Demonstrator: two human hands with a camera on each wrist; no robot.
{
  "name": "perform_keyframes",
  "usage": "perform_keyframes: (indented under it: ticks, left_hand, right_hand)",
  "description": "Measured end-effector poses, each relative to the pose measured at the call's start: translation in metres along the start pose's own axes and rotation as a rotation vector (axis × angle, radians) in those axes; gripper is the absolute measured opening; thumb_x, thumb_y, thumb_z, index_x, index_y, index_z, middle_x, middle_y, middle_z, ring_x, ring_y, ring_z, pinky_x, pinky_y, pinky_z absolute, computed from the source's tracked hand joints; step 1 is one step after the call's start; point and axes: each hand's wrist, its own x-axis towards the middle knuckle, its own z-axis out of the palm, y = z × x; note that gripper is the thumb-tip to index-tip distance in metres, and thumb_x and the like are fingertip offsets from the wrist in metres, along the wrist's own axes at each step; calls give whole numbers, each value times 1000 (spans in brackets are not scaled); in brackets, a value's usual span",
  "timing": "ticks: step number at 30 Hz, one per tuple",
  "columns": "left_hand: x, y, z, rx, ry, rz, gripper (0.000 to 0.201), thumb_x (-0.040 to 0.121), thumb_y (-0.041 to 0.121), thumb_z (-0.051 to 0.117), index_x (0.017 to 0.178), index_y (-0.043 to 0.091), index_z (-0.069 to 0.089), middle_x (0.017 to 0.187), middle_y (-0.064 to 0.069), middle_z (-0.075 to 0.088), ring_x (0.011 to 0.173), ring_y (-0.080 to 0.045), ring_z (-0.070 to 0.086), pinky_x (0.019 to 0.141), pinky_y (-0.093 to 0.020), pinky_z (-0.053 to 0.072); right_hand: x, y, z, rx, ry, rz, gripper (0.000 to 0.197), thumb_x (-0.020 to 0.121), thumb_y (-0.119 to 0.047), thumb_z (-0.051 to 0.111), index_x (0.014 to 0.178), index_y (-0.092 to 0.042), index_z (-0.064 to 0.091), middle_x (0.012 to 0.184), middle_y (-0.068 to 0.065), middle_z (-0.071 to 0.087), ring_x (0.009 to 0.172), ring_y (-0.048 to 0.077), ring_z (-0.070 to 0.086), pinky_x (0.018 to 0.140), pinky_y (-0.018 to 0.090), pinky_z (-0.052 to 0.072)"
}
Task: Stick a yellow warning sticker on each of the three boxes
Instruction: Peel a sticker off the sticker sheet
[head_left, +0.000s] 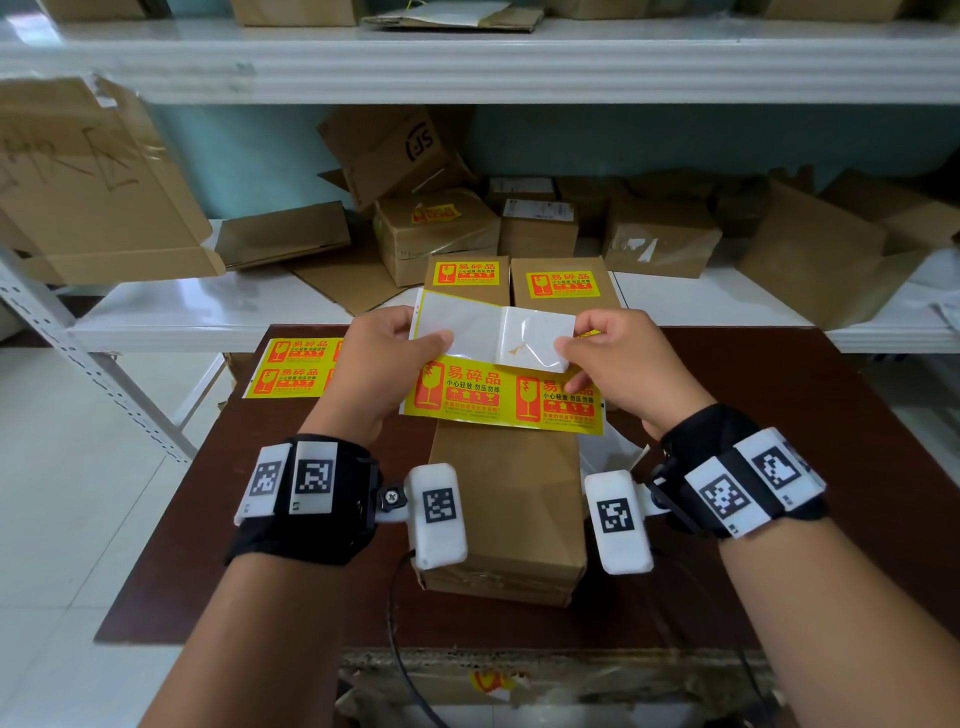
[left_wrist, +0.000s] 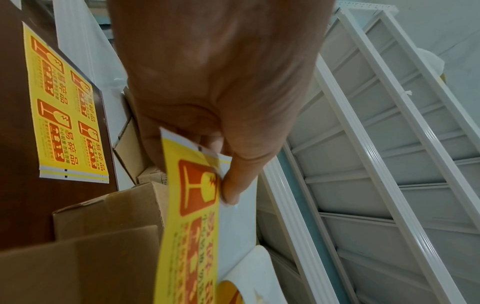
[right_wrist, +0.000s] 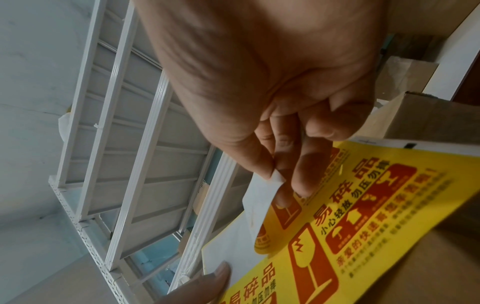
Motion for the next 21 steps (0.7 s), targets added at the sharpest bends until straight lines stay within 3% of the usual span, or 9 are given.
perform_keyframes:
  ticks: [5,9,10,15,21]
  left_hand:
    - [1,0,-1,-16,29,3,15,93,11,68,91,26,70,84,-1,79,76,-20,77,68,-34,64]
    - [2,-2,-3,-17,49,2,12,93,12,68,99,23,71,87,-3,79,76,-20,77,69,-35,63]
    - [3,-2,-4,-17,55,3,13,93,12,68,103,20,72,88,-4,79,77,-20,77,69,-35,63]
    - [5,-3,-7,-33,78,-2,19,94,11,67,112,14,71,88,-3,78,73,-16,76,60,-27,59]
    - [7,-6,-10,-41,85,-6,18,94,12,67,111,16,73,82,-1,79,72,-15,76,60,-27,58]
  right_hand:
    - [0,1,-3,14,12,12,20,98,-21,59,95,-2,65,90,7,76,65,17,71,56,27,45]
    - [2,4,-4,28,11,-2,21,97,-20,59,95,0,66,93,10,76,68,23,74,72,45,58]
    - [3,5,-5,26,10,-2,22,97,-20,59,96,1,66,92,10,76,67,22,74,75,46,59]
    - [3,5,-8,50,7,10,20,99,-17,58,82,-8,62,93,5,75,66,21,72,63,29,52]
    - [3,5,-9,45,21,22,21,99,-17,58,96,3,65,88,5,75,63,17,70,56,22,45]
